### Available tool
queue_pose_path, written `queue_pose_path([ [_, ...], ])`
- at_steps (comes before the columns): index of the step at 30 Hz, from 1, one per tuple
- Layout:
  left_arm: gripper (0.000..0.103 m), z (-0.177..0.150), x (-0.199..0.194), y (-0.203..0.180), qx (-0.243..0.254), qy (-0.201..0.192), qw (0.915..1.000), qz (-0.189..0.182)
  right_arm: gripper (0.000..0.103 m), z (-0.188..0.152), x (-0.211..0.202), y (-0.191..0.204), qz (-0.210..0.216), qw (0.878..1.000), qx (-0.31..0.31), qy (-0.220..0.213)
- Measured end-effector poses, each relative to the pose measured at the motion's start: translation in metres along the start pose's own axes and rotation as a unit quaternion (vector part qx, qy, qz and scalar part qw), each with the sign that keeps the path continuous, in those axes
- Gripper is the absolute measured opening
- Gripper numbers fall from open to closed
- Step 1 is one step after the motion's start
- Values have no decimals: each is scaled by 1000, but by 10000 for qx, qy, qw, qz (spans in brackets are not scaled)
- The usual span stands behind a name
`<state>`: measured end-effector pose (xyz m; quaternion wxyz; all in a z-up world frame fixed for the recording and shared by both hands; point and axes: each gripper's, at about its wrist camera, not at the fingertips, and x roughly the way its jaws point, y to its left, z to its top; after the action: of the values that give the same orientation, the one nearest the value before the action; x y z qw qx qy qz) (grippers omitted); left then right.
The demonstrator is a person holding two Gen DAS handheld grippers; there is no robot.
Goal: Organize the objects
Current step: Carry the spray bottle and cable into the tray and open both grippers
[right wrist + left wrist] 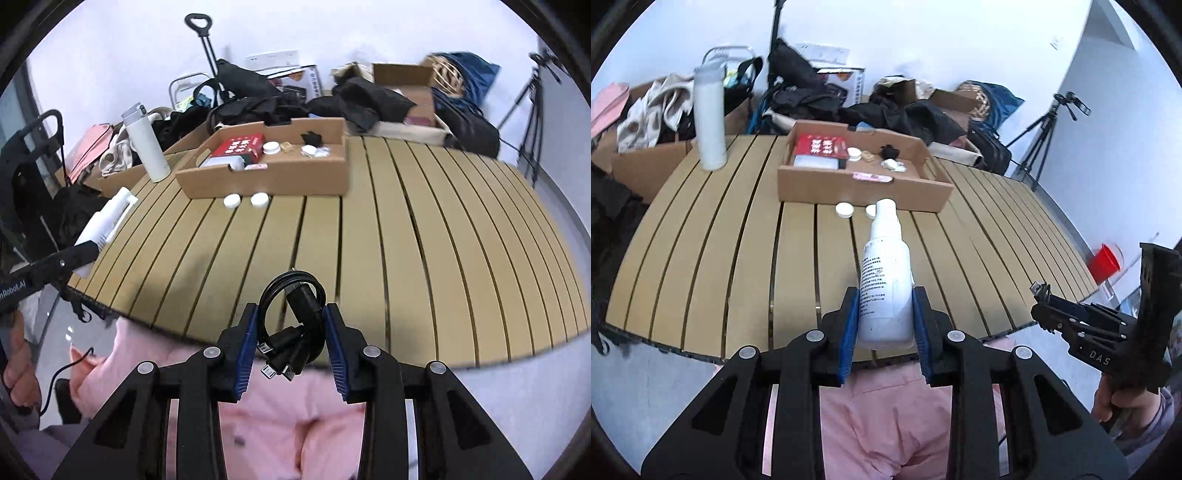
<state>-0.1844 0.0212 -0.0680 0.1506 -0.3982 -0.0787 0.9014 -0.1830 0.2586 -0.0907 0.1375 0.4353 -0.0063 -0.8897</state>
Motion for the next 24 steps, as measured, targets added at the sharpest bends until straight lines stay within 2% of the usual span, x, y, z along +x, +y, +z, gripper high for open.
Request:
queue_pose_path([
  [8,24,11,-1,-3,-19,-49,10000,59,38,6,-4,-2,99,9998,-14,-184],
  [11,24,37,12,1,-89,35,9998,-157,38,21,4,-6,229,9996,-33,-170],
  [13,24,75,31,4,-184,271,9984,-462,38,42,9,-9,281,9992,-133,-261],
  [15,24,118,56,4,-141,484,9968,-619,38,82,18,-12,324,9983,-273,-387],
  [16,24,146,72,5,-140,520,9967,-613,38,95,20,-14,368,9980,-275,-439],
  [18,24,184,100,1,-40,596,9966,-559,38,137,36,-19,601,9967,-290,-462],
  [20,24,214,134,-1,-50,674,9971,-363,38,174,58,-23,657,9967,-321,-347],
  [22,24,233,170,-2,-86,742,9970,-216,38,208,90,-26,693,9965,-425,-175],
  [24,24,240,209,2,-269,862,9959,-106,38,234,134,-30,487,9974,-518,130],
])
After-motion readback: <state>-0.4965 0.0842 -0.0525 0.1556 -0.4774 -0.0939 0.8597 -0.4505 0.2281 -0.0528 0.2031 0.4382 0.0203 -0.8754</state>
